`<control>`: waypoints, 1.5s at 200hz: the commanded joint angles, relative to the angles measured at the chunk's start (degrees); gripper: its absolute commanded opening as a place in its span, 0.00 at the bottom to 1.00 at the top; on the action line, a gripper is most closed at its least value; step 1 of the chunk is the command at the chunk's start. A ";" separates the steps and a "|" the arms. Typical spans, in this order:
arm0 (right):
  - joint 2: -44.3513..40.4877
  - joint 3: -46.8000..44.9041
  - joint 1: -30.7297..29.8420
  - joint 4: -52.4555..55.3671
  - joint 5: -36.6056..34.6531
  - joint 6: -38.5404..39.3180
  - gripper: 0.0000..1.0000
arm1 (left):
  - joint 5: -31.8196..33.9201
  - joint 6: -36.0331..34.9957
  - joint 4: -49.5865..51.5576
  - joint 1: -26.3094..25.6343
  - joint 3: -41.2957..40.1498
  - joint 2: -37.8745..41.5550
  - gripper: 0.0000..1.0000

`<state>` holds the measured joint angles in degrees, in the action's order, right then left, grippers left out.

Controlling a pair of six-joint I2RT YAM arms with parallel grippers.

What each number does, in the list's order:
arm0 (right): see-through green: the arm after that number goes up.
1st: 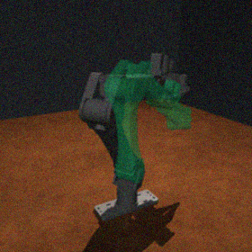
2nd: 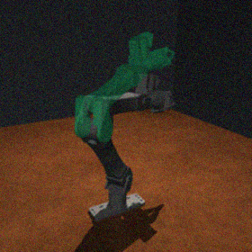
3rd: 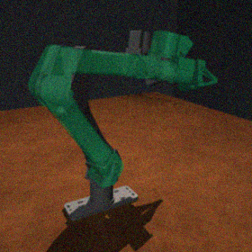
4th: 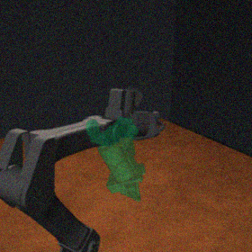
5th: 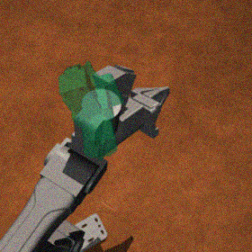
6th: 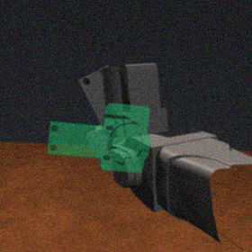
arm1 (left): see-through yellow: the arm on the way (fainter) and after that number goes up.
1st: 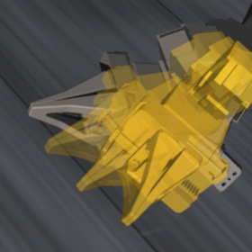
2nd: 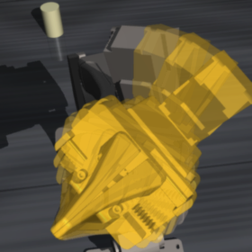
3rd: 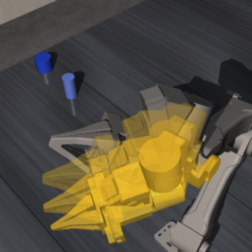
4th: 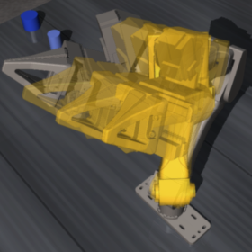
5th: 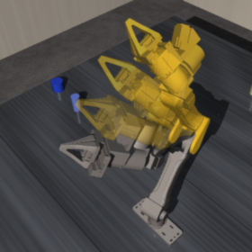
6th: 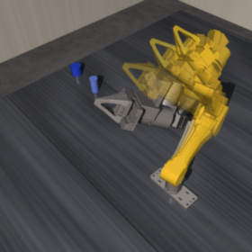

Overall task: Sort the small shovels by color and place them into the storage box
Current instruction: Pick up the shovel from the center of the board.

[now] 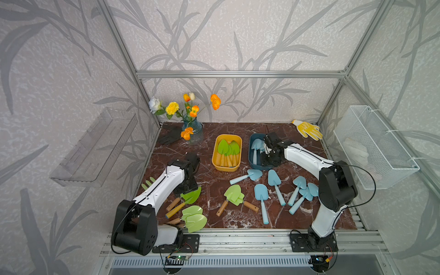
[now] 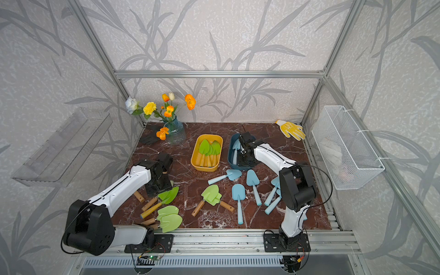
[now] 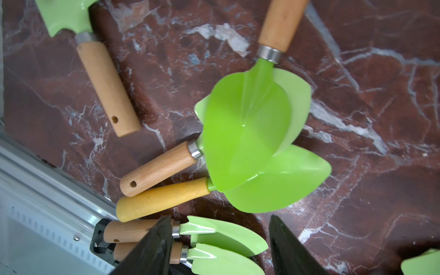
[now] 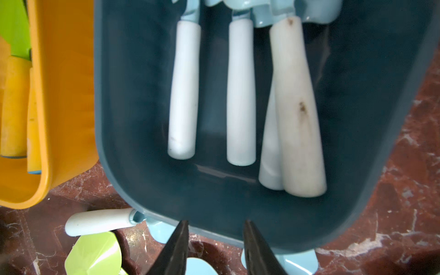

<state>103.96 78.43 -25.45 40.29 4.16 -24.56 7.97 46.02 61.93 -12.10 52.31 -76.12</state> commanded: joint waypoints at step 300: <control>-4.16 -3.86 -1.07 2.24 -0.05 4.60 0.40 | -11.54 5.63 -13.35 8.85 5.22 -11.43 0.67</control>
<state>101.95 74.96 -26.52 41.80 4.51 -20.88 -8.40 52.62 44.49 -3.29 54.08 -91.42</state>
